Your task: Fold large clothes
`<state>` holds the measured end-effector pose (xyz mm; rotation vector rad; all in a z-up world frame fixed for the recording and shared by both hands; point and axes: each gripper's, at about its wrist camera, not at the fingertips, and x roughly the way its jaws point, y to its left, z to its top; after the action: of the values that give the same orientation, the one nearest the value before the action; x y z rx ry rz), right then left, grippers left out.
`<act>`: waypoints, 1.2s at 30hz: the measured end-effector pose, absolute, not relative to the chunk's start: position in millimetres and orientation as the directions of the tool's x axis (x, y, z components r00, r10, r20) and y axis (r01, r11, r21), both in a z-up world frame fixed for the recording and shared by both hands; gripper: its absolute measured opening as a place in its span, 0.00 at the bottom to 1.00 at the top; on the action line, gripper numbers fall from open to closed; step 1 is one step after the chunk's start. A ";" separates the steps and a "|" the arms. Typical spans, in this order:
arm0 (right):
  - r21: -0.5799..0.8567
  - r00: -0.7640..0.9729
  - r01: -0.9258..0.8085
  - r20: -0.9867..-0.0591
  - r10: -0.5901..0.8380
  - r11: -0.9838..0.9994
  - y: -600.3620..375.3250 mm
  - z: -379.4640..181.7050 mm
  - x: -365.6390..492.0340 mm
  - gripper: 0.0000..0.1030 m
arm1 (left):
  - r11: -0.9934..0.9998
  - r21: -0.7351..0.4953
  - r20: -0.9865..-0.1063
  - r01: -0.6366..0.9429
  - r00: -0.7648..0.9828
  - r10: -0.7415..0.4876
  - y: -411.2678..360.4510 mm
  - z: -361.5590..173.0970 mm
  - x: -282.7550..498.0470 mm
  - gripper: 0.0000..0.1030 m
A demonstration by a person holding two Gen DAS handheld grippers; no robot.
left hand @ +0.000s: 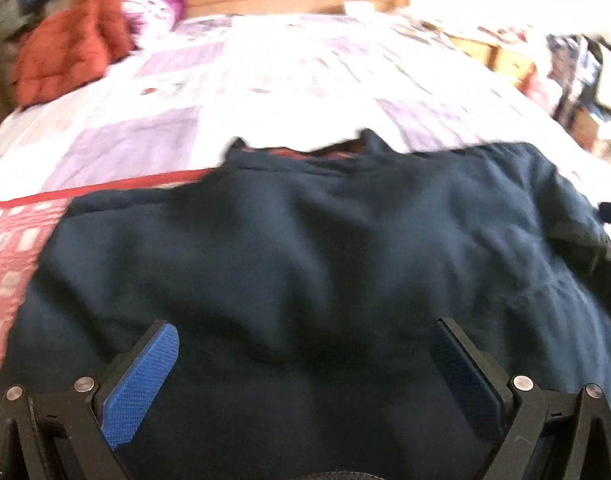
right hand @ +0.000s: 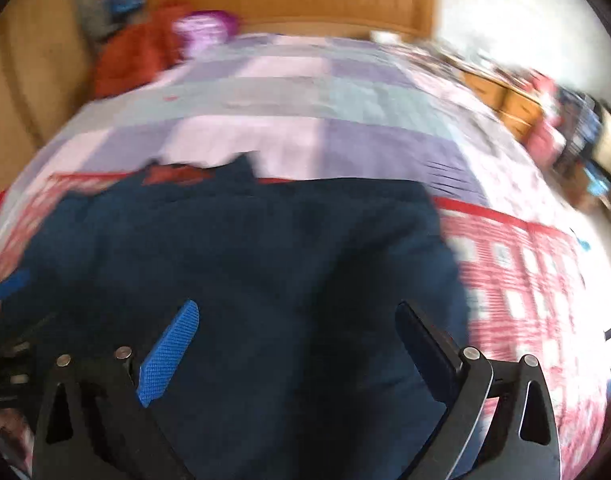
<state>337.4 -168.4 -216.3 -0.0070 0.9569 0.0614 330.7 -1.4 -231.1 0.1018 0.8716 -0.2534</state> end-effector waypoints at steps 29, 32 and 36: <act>0.016 0.433 0.224 -0.897 -0.085 0.975 -303.1 -284.2 301.8 1.00 | 0.996 0.059 -0.855 -0.064 0.512 0.083 182.0 -283.8 360.6 1.00; 0.013 0.433 0.229 -0.897 -0.090 0.973 -300.7 -283.1 299.9 1.00 | 0.996 0.062 -0.855 -0.064 0.511 0.086 181.7 -283.6 360.5 1.00; 0.001 0.415 0.237 -0.904 -0.101 0.971 -299.0 -281.2 302.7 1.00 | 0.995 0.070 -0.861 -0.073 0.499 0.097 179.9 -282.4 362.0 1.00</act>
<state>302.7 -299.0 -281.2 0.1361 1.1233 -0.2129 362.0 179.9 -282.4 0.0256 1.0439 0.1026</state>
